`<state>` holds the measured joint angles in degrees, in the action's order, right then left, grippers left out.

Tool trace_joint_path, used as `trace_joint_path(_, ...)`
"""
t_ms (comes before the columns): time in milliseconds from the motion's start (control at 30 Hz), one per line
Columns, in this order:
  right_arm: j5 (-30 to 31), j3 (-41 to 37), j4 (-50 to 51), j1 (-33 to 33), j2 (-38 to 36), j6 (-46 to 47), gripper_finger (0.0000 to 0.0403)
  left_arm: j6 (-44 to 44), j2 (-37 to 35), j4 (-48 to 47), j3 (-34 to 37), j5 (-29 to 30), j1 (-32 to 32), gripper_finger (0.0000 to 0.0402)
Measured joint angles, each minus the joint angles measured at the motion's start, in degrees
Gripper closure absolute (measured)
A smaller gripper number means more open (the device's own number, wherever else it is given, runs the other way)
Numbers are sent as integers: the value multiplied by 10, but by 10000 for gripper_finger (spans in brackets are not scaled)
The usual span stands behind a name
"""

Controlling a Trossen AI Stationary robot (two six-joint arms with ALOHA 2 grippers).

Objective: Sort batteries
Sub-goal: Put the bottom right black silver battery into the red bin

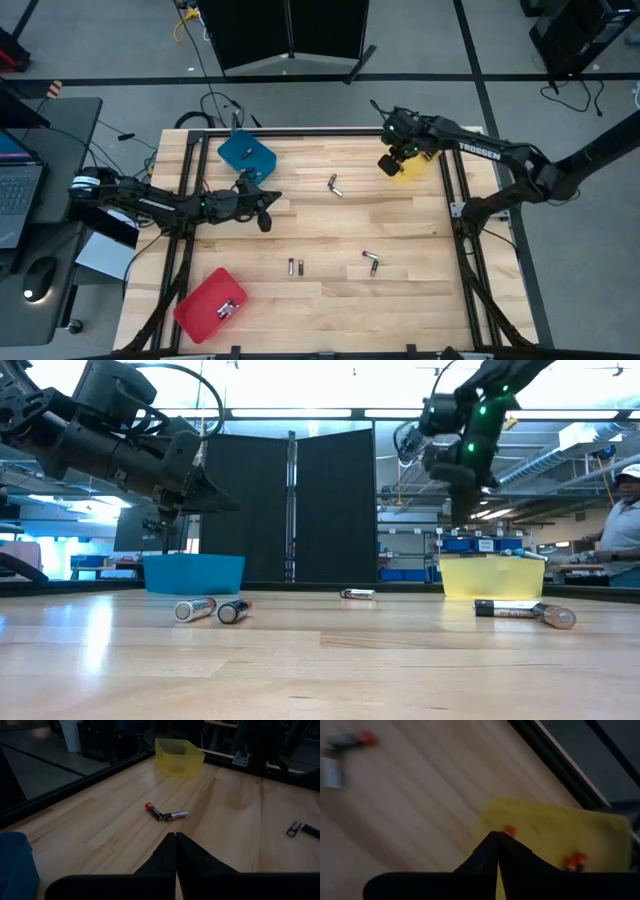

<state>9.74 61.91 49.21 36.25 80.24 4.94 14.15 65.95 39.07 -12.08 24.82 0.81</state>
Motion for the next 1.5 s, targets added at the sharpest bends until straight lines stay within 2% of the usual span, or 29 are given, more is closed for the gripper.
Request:
trace_joint_path(167,-49,-29,-64,-44,-27,6,395,0,0,0,0,0,0,394)
trace_joint_path(300,-83,-56,-124,-78,-31,19,388,0,0,0,0,0,0,394)
trace_joint_path(533,-89,-114,-224,-132,-26,44,396,0,0,0,0,0,0,394)
trace_joint_path(1133,-89,-145,-278,-219,-26,110,386,10,0,0,0,0,0,394)
trace_joint_path(1500,-78,-145,-295,-265,-26,105,387,-4,0,0,0,0,0,394)
